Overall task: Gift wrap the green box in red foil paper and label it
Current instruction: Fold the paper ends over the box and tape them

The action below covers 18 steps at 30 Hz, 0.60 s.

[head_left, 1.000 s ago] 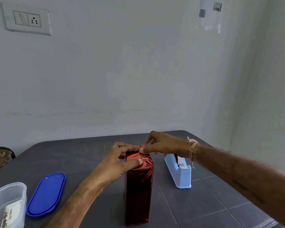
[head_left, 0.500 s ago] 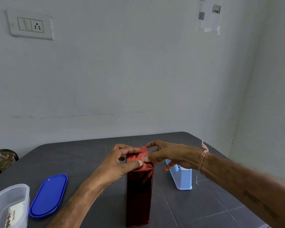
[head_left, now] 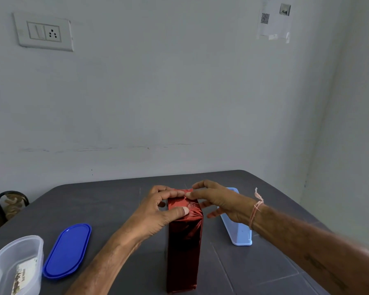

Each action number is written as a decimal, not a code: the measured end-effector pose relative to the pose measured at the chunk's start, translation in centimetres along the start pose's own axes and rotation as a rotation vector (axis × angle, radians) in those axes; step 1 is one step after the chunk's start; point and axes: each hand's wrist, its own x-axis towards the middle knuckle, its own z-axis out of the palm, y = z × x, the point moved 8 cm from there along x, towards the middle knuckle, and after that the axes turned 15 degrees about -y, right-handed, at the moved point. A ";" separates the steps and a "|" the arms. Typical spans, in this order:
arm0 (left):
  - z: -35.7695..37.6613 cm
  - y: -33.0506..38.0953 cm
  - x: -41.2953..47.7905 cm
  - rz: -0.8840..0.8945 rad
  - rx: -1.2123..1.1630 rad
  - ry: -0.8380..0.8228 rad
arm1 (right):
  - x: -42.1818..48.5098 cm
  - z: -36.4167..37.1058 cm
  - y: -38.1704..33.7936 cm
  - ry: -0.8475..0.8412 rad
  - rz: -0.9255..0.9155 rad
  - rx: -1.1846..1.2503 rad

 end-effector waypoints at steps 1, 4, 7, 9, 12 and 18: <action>0.0 0.0 0.0 0.002 0.003 -0.002 | -0.1 0.1 0.1 0.010 -0.007 0.013; 0.2 0.2 -0.1 0.006 0.008 0.000 | -0.4 0.6 0.0 -0.006 -0.020 0.036; 0.1 0.1 -0.2 0.003 0.000 0.000 | -1.0 0.6 0.1 -0.028 -0.017 0.040; 0.1 0.1 -0.1 0.005 -0.002 -0.005 | -1.4 0.6 0.2 -0.038 -0.024 0.040; 0.1 0.0 -0.1 0.006 -0.002 -0.003 | -2.0 0.6 0.4 -0.021 -0.055 0.085; 0.4 0.1 -0.2 -0.003 -0.016 -0.003 | -1.8 2.1 1.5 -0.005 -0.071 0.233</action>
